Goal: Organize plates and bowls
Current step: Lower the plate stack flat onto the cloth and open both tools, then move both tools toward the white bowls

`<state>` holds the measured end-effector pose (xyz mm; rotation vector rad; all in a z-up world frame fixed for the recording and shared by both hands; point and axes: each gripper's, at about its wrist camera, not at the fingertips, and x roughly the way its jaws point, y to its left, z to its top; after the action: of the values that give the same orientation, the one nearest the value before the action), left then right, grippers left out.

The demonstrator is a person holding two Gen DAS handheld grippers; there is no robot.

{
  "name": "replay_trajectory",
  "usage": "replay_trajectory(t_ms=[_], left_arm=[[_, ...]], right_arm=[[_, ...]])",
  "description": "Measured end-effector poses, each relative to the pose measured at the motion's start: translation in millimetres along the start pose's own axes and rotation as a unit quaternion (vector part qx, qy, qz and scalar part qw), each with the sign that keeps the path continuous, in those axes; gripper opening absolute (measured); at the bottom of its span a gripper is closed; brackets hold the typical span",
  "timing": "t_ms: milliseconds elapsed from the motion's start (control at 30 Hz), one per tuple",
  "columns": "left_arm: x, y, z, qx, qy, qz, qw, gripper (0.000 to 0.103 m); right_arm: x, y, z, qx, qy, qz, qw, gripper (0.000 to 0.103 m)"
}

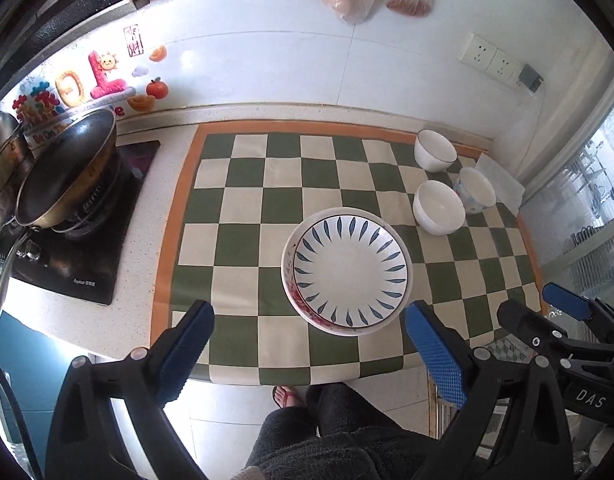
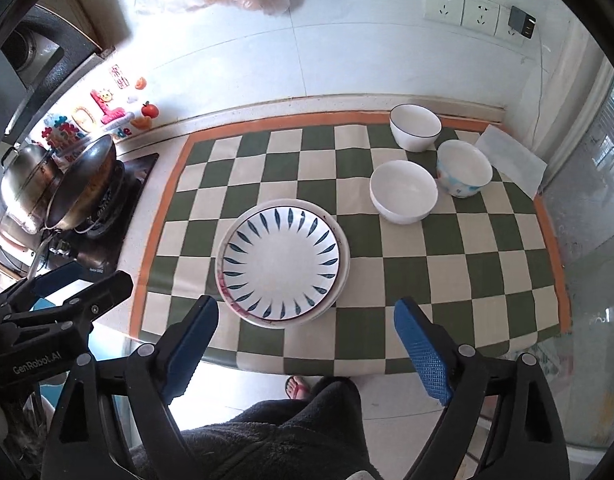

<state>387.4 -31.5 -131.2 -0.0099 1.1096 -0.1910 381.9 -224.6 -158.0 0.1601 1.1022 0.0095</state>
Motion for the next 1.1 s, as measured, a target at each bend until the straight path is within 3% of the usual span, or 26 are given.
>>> replay_trajectory(t_ms=[433,533,700,800,933,1000,1100], left_arm=[[-2.9,-15.9,3.6,0.013,-0.002,-0.011,0.9999,0.098],[10.1,-26.7,14.0,0.015,-0.005,-0.021,0.9996,0.098],[49.6,-51.2,48.6,0.001,-0.009,-0.048,0.9988,0.098],[90.8,-71.5,77.0,-0.006,0.017,-0.053,0.9984,0.098],[157.3,-97.1,111.6,-0.030,0.076,-0.063,0.9947,0.097],[201.3,-115.5,128.2,-0.033,0.118,-0.092,0.9882,0.097],[254.2,-140.6,140.0,-0.017,0.170,-0.095,0.9807,0.095]], right_arm=[[-20.7,-6.1,-5.7,0.015,-0.011,0.018,1.000,0.094],[-13.5,-23.0,-1.1,0.038,-0.015,0.046,0.998,0.094],[13.5,-88.3,16.1,0.106,-0.014,0.073,0.992,0.094],[38.0,-136.4,30.5,0.136,-0.016,0.066,0.988,0.094],[94.7,-201.3,57.8,0.177,0.020,0.070,0.982,0.094],[129.6,-228.2,72.3,0.192,0.046,0.083,0.977,0.094],[183.6,-260.5,90.3,0.205,0.090,0.098,0.970,0.091]])
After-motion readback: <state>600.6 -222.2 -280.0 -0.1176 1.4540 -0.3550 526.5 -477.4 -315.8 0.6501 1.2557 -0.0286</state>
